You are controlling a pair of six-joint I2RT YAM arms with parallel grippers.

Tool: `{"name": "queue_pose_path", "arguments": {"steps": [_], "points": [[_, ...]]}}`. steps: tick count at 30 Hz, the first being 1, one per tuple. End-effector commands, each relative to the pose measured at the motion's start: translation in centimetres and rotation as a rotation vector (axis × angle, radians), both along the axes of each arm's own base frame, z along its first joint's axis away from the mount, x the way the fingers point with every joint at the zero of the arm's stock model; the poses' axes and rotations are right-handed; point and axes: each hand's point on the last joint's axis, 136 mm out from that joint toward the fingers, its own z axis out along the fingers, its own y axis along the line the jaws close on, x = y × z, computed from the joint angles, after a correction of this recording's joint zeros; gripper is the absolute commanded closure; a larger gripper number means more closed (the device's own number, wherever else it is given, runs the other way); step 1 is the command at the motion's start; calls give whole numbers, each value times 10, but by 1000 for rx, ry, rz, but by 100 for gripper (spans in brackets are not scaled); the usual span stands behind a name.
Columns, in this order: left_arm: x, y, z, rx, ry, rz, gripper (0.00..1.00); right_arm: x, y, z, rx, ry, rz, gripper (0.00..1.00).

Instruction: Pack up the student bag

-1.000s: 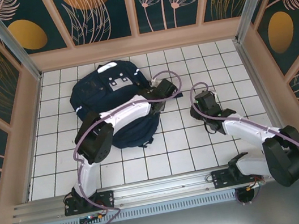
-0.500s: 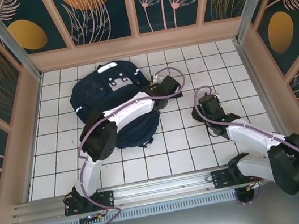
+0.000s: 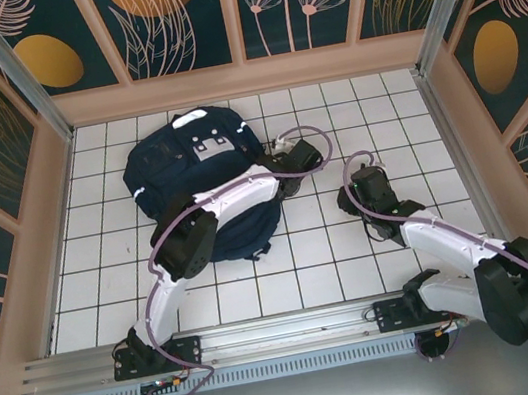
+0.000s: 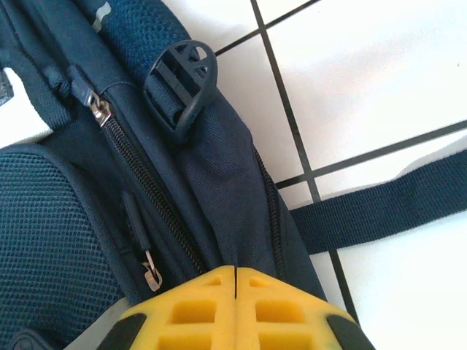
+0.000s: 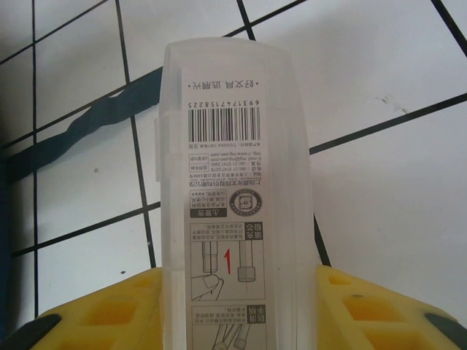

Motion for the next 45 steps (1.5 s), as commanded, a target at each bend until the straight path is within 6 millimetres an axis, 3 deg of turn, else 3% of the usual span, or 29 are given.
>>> {"name": "queue_pose_path", "arguments": {"steps": [1, 8, 15, 19, 26, 34, 41, 45], "points": [[-10, 18, 22, 3, -22, 22, 100, 4, 8, 12, 32, -43, 34, 60], [-27, 44, 82, -99, -123, 51, 100, 7, 26, 23, 45, -68, 97, 60], [-51, 70, 111, -190, -164, 68, 100, 7, 66, 41, 65, -137, 251, 60], [-65, 80, 126, -290, -196, 58, 100, -5, 116, 59, 126, -199, 467, 60], [-78, 85, 141, -426, -233, 45, 100, -23, 180, 80, 227, -215, 756, 60], [-86, 88, 147, -522, -253, 43, 100, -28, 233, 70, 307, -116, 924, 61], [-91, 94, 148, -554, -262, 52, 100, -26, 257, 40, 319, 14, 971, 64], [-94, 93, 148, -572, -260, 42, 100, -30, 269, 32, 312, 43, 1003, 64]]}}
